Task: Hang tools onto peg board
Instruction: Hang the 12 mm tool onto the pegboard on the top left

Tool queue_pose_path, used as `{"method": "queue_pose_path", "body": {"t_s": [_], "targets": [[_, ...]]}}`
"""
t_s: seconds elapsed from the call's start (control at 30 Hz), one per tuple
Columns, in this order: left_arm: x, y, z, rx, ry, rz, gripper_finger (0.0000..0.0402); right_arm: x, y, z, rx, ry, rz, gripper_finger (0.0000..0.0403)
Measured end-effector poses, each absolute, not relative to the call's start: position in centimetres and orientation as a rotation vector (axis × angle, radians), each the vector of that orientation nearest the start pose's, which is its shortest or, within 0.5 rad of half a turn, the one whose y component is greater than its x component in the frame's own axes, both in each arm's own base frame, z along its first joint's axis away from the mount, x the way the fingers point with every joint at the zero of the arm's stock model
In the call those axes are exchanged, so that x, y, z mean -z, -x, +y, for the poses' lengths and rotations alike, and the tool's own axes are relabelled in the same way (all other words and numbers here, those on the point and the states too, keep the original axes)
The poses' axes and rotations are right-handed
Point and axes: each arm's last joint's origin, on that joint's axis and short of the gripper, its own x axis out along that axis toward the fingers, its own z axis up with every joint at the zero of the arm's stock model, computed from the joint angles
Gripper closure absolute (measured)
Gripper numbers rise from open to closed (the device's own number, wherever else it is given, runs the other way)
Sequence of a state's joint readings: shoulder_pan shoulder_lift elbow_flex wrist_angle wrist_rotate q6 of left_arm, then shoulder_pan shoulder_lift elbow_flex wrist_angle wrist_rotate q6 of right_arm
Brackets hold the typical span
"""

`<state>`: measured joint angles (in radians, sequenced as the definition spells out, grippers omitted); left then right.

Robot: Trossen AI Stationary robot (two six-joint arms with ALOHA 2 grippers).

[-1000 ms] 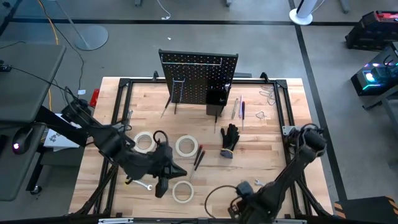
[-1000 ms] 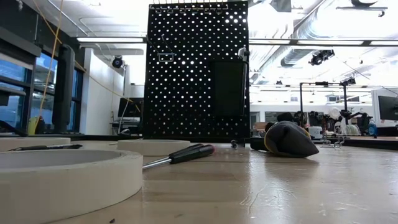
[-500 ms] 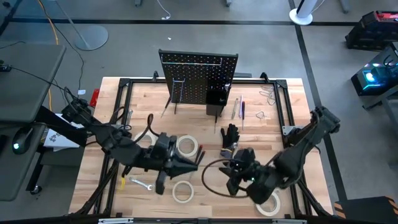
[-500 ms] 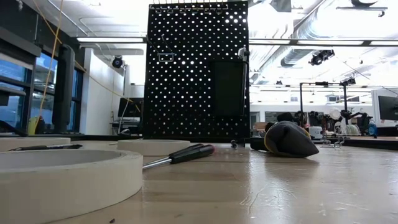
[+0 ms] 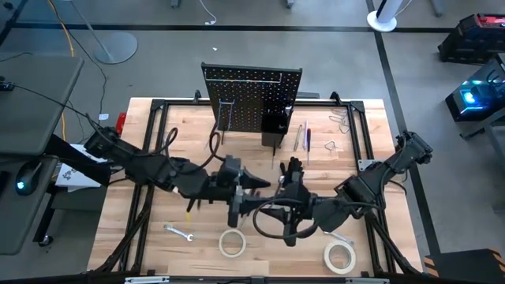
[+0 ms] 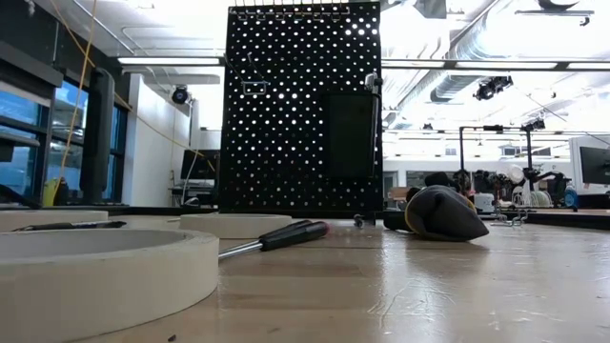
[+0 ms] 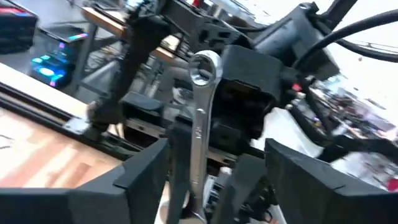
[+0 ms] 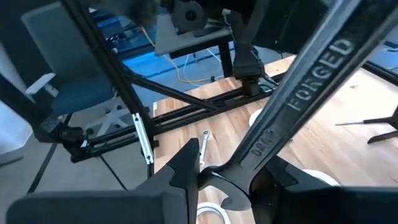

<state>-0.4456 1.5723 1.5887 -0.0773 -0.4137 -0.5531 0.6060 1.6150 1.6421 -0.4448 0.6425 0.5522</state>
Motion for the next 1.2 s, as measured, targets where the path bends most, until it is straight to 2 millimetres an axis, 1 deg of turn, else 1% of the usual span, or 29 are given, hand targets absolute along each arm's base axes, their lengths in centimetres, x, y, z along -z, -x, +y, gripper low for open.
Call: {"method": "queue_pose_path", "body": {"t_s": [0.07,0.2,0.4,0.57,0.73,0.8,0.83,0.9,0.97,1.0,1.07,1.1,1.2], "targets": [[-42.7,-32.8,-14.4,0.029,0.520,0.058,0.0142,-39.8,-30.4,19.0,0.112,-0.298,0.316,0.0316],[-42.8,-33.0,-14.1,0.035,0.529,0.048,0.0140,-40.1,-30.6,19.1,0.060,-0.298,0.299,0.0316],[-42.3,-34.0,-13.3,0.028,0.557,0.054,0.0141,-40.9,-30.9,19.2,0.019,-0.279,0.233,0.0316],[-41.8,-34.7,-13.5,0.112,0.559,0.076,0.0142,-40.8,-31.3,18.6,0.000,-0.279,0.243,0.0317],[-42.1,-34.5,-13.7,0.154,0.555,0.071,0.0147,-40.8,-31.5,18.4,-0.004,-0.276,0.244,0.0317],[-42.1,-34.5,-13.7,0.141,0.561,0.068,0.0169,-40.8,-31.5,18.5,-0.018,-0.277,0.249,0.0317],[-42.0,-34.4,-13.7,0.135,0.561,0.071,0.0189,-40.8,-31.5,18.5,-0.021,-0.277,0.251,0.0317],[-41.9,-34.5,-13.7,0.121,0.580,0.084,0.0251,-40.8,-31.4,18.5,-0.025,-0.277,0.252,0.0317],[-41.8,-34.4,-13.6,0.103,0.600,0.092,0.0338,-40.7,-31.5,18.5,-0.032,-0.275,0.261,0.0317],[-41.8,-34.4,-13.6,0.080,0.595,0.095,0.0366,-40.7,-31.5,18.6,-0.049,-0.279,0.264,0.0318],[-41.8,-34.4,-13.4,0.057,0.604,0.092,0.0382,-40.6,-31.5,18.6,-0.070,-0.267,0.278,0.0332],[-41.8,-34.4,-13.4,0.056,0.613,0.092,0.0386,-40.6,-31.4,18.6,-0.074,-0.265,0.288,0.0325],[-41.7,-34.2,-13.3,0.034,0.608,0.105,0.0395,-40.5,-31.3,18.6,-0.065,-0.288,0.301,0.0285]]}}
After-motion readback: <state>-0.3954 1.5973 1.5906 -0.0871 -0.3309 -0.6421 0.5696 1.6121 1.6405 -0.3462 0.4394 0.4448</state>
